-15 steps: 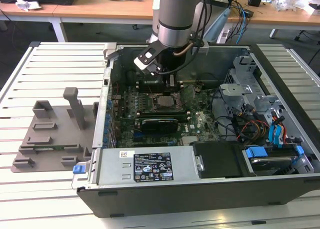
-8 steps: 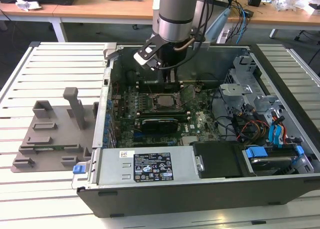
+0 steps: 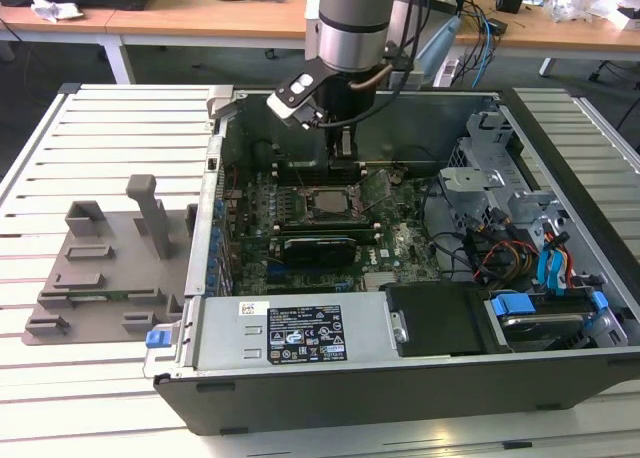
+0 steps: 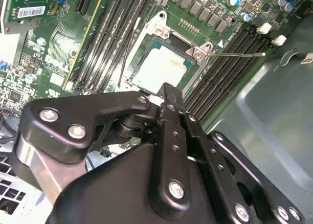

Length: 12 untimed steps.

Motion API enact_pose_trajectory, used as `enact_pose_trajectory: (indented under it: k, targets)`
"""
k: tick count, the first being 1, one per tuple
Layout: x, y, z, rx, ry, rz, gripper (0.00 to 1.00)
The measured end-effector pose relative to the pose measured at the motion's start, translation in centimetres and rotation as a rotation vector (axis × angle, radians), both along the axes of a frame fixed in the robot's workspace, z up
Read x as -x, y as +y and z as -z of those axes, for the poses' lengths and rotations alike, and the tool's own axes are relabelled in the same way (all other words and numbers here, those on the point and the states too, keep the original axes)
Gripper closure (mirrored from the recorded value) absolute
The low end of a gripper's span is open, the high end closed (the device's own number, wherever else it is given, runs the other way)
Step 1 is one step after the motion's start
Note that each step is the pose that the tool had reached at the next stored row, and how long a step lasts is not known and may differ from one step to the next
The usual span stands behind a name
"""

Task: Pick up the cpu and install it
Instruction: 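Place the cpu into insertion slot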

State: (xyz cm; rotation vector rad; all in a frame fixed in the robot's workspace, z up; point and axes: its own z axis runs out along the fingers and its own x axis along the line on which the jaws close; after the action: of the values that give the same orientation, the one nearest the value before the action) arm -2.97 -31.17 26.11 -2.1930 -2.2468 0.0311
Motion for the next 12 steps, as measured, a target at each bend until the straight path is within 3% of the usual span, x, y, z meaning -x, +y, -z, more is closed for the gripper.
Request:
enact_pose_trajectory:
  k: [12]
  targets:
    - [0.00, 0.00, -2.11, 0.0013, -0.0002, 0.000, 0.89]
